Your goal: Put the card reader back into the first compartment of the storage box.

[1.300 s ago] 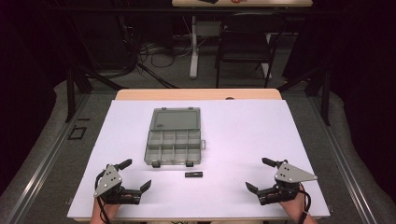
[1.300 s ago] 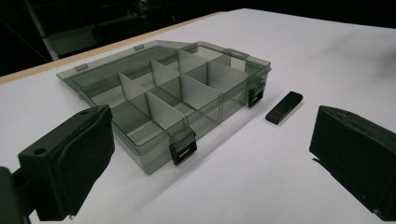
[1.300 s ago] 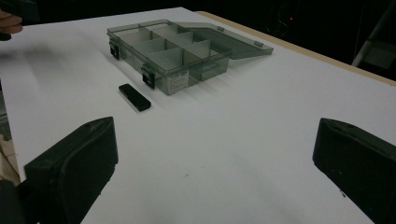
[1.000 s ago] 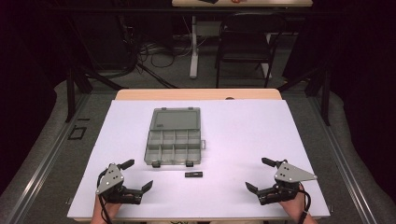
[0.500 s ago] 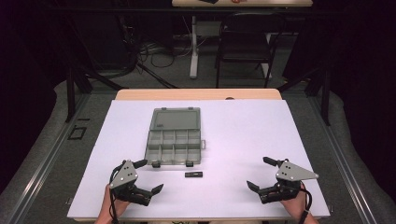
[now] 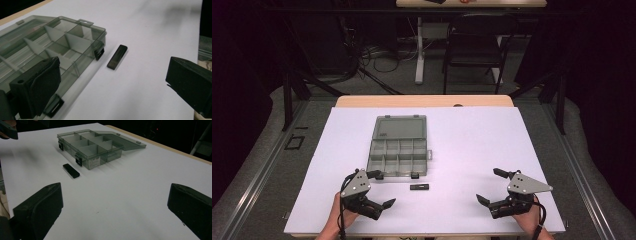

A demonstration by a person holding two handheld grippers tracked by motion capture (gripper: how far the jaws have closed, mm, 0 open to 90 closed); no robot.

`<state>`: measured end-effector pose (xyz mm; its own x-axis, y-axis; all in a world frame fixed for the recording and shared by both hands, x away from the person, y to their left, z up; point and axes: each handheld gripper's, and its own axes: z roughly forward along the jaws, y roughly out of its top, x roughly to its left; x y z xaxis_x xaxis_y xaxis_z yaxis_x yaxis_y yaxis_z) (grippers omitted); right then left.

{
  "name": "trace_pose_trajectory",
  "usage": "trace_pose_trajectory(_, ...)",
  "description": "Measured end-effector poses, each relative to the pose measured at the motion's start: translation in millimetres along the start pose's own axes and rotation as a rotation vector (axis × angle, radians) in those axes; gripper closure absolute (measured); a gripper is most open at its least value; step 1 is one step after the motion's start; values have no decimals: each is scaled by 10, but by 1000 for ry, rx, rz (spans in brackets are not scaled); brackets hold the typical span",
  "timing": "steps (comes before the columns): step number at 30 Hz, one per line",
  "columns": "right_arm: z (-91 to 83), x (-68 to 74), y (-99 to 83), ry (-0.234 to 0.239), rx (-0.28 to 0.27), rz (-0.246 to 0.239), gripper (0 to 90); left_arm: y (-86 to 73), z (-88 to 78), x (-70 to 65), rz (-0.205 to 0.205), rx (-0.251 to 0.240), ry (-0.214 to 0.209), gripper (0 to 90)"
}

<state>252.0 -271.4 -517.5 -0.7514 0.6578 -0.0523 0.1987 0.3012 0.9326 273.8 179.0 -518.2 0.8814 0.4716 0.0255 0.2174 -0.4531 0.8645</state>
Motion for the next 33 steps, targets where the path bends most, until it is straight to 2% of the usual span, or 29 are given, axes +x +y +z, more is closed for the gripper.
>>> trace_pose_trajectory(2,-3,-1,-2,6,-4,7,0,34,55,15,-1,3,-25,0)
trace_pose_trajectory(4,9,1,-3,3,8,3,0,48,77,14,1,-1,-32,0)
trace_pose_trajectory(5,7,2,-1,7,4,6,0,89,90,-2,32,5,-36,0)
trace_pose_trajectory(9,37,22,-1,18,17,0,0,141,129,10,47,-1,-63,0)
trace_pose_trajectory(14,31,33,4,25,7,-7,0,149,160,18,50,5,-79,0)
trace_pose_trajectory(21,41,14,-7,29,16,0,0,171,319,24,78,41,-100,0)
trace_pose_trajectory(23,38,14,-4,33,13,-2,0,207,374,10,106,63,-103,1)
trace_pose_trajectory(26,38,20,-2,35,20,-10,0,221,418,10,121,73,-112,11)
trace_pose_trajectory(27,36,24,-2,37,20,-6,0,229,452,0,142,80,-122,45)
trace_pose_trajectory(29,36,24,-2,37,19,-6,0,234,463,-5,152,85,-123,69)
trace_pose_trajectory(31,45,14,-2,33,22,0,0,241,491,-18,162,85,-129,145)
trace_pose_trajectory(33,41,19,-5,34,16,2,0,242,513,-6,166,100,-137,174)
